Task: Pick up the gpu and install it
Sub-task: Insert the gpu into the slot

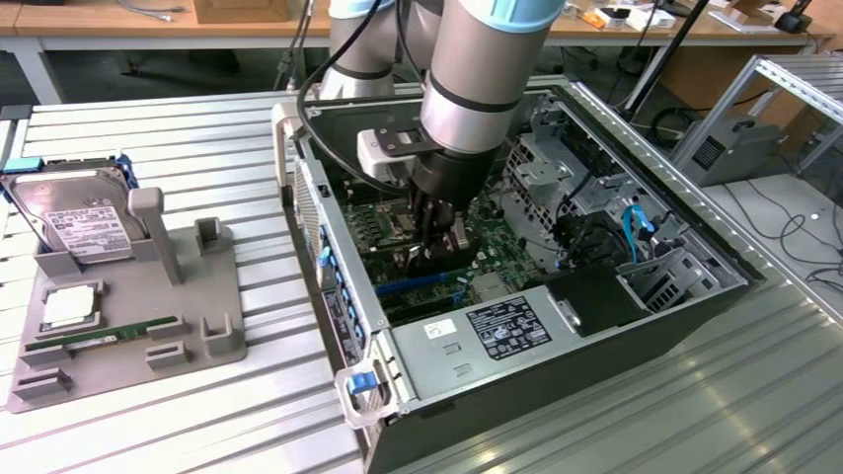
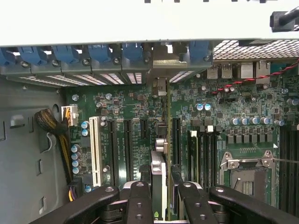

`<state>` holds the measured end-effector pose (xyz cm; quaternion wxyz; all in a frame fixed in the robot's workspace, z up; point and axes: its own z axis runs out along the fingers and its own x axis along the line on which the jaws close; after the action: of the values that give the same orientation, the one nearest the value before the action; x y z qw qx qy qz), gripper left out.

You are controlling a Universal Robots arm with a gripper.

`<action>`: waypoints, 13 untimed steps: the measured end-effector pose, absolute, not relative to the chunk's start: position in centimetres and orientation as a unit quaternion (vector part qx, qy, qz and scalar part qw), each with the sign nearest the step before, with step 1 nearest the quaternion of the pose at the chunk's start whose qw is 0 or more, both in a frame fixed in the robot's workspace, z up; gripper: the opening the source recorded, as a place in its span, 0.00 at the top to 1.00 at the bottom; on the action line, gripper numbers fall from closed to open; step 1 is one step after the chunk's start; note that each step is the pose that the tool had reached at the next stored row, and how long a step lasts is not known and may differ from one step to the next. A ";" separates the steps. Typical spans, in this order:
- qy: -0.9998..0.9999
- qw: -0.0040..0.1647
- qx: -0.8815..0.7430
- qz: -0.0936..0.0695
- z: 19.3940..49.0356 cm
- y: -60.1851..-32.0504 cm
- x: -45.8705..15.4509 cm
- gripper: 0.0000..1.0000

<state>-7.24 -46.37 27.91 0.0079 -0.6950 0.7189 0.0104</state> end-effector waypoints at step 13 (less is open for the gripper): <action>0.719 0.008 -0.695 0.010 27.3 -46.4 -7.2 0.73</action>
<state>-7.25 -46.40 27.31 0.0078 -0.6949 0.7189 0.0104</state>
